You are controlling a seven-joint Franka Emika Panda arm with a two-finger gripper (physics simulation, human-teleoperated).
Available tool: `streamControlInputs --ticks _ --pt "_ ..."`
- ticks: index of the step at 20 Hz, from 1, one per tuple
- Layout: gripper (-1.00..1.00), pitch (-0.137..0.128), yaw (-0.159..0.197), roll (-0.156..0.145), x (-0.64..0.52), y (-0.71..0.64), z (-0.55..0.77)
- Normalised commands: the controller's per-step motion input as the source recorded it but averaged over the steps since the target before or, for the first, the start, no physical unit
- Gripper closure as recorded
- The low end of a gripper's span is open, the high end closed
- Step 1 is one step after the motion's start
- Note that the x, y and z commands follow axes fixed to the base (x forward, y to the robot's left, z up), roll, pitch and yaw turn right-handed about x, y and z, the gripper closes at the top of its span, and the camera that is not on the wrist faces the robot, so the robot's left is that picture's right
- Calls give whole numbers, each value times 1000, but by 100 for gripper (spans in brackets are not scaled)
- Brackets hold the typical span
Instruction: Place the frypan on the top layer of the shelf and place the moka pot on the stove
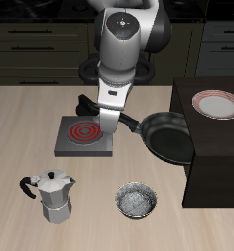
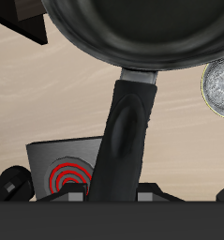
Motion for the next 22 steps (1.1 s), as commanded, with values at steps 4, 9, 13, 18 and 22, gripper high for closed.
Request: streamControlInputs --ticks 4,9,13,18,22 --pt "100 -8 23 31 38 244 -34" --pt "100 -19 14 18 -21 130 110" --pt "100 -24 -10 7 41 95 109" --pt "100 0 -32 5 109 96 2" --pt "100 -4 -22 -21 228 -26 106"
